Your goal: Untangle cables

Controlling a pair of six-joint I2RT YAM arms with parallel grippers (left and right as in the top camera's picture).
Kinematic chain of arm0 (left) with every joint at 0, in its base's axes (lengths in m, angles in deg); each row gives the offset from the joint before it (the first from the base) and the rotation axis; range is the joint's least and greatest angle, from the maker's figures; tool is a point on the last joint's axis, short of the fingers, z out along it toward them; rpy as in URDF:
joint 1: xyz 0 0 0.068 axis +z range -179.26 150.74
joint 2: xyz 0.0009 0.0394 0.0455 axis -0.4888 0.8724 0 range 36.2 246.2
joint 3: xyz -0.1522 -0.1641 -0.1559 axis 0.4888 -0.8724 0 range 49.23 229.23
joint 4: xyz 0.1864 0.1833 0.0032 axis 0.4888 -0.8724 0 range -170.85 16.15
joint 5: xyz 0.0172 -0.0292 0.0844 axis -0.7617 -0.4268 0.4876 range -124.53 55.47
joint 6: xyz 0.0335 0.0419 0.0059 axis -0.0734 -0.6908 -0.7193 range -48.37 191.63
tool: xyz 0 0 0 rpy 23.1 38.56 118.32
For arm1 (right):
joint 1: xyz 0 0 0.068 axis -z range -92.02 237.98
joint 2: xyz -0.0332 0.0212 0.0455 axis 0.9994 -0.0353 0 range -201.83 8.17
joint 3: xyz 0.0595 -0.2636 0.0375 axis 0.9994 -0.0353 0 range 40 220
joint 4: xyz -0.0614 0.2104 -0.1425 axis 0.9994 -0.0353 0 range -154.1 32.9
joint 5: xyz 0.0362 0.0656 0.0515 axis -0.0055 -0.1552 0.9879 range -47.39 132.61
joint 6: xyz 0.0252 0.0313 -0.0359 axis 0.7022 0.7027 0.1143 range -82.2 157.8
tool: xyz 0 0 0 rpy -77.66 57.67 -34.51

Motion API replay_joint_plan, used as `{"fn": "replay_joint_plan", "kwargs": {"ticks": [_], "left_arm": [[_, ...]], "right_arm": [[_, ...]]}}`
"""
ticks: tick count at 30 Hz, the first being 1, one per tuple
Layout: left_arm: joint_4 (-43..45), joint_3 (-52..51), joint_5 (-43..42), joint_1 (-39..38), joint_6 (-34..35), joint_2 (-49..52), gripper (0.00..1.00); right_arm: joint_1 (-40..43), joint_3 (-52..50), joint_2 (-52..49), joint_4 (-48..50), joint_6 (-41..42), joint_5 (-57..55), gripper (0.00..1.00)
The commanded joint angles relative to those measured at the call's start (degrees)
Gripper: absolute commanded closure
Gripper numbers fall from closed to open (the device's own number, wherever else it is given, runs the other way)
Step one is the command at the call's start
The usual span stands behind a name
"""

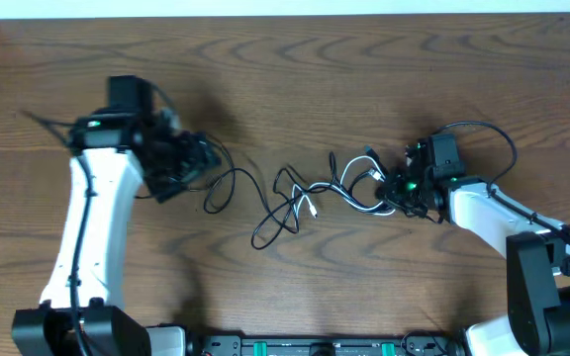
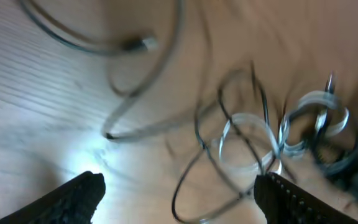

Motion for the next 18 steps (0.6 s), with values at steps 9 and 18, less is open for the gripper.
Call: {"fn": "replay_joint_plan", "kwargs": {"ticks": [9, 18], "left_arm": [[1.7, 1.1, -0.3, -16.7, -0.8, 0.0, 0.18], [4.6, 1.0, 12.5, -24.5, 6.5, 0.0, 0.18]], "right_arm": [[0.1, 16.7, 4.5, -21.0, -13.6, -5.0, 0.57], [-1.0, 14.9, 4.1, -28.0, -13.1, -7.8, 0.58]]}}
